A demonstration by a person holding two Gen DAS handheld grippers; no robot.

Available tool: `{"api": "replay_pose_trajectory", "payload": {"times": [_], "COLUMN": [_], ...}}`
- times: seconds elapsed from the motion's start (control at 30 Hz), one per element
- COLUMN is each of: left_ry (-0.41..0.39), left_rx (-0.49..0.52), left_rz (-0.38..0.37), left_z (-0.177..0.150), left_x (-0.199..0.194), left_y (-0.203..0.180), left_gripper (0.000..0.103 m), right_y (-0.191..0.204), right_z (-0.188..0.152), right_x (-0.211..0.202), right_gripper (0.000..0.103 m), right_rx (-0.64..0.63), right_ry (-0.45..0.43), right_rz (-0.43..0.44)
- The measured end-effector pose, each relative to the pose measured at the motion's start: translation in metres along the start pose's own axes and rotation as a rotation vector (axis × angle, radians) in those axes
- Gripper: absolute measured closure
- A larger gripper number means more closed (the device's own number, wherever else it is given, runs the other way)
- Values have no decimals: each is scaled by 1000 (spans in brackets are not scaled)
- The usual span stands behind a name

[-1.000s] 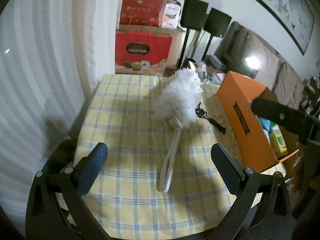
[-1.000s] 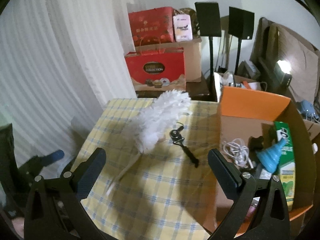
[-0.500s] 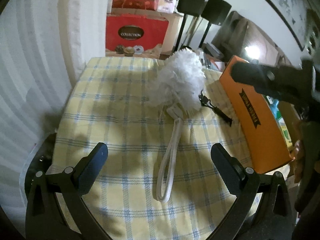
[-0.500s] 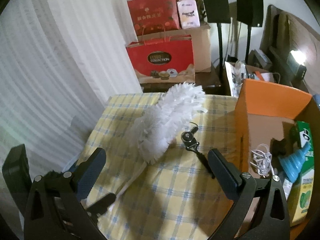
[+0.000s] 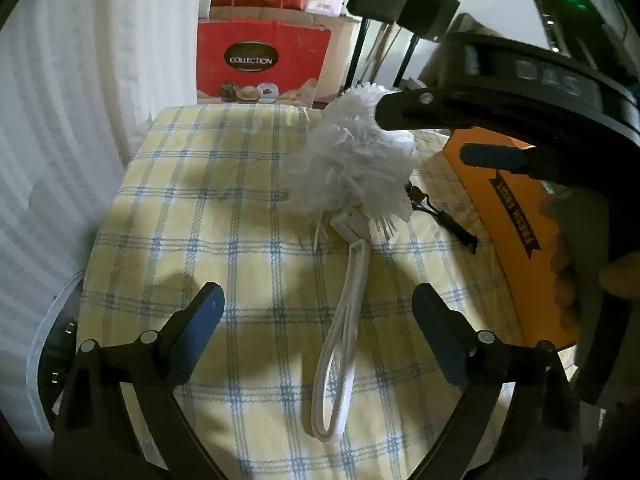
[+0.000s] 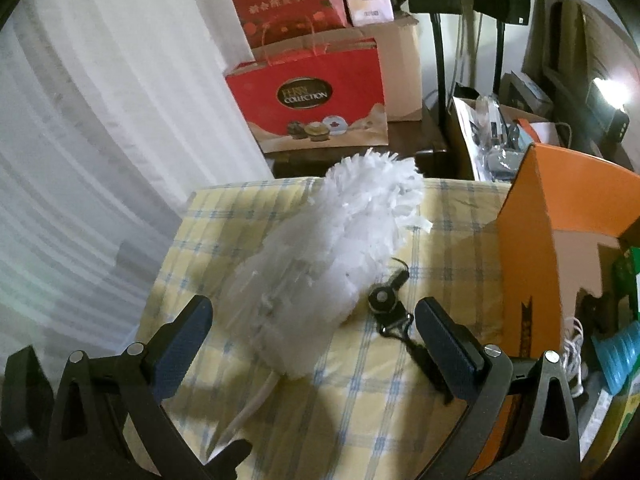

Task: Organize objects
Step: 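Grasp the white feather duster handle with the left gripper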

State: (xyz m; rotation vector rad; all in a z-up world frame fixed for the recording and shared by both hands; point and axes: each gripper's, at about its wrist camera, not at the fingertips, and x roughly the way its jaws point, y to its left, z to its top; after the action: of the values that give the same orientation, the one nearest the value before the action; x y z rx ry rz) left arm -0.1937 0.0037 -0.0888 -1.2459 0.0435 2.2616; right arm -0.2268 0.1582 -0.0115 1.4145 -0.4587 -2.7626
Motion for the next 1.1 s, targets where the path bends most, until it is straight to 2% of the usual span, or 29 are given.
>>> {"api": "replay_pose_trajectory", "payload": {"times": [0.13, 0.3, 0.4, 0.47, 0.53, 0.57, 0.63, 0.73, 0.8, 0.87, 1.1], "left_ry": [0, 25, 37, 46, 51, 50, 54, 63, 58, 54, 6], "left_rx": [18, 47, 61, 71, 81, 86, 88, 90, 96, 85, 59], "left_rz": [4, 3, -7, -8, -5, -1, -13, -40, -36, -44, -74], "left_z": [0, -1, -3, -4, -5, -5, -5, -6, -6, -5, 0], "left_x": [5, 14, 19, 22, 24, 25, 26, 27, 27, 26, 3], "left_y": [-1, -6, -10, -12, -14, -15, -16, -19, -21, -20, -20], "left_gripper": [15, 29, 40, 49, 63, 65, 78, 89, 89, 90, 93], "right_y": [-3, -5, -8, -10, -10, -10, -10, -9, -8, -7, 1], "right_z": [6, 12, 14, 16, 17, 17, 18, 16, 15, 14, 17], "right_x": [14, 34, 43, 48, 54, 56, 62, 74, 77, 77, 64], "right_gripper": [5, 13, 16, 17, 20, 21, 27, 38, 52, 61, 69], "right_rx": [-2, 6, 29, 49, 63, 68, 82, 91, 94, 98, 87], "right_ry": [14, 57, 78, 92, 103, 109, 123, 168, 166, 153, 114], "right_rz": [-25, -26, -9, 12, 22, 25, 29, 26, 39, 55, 92]}}
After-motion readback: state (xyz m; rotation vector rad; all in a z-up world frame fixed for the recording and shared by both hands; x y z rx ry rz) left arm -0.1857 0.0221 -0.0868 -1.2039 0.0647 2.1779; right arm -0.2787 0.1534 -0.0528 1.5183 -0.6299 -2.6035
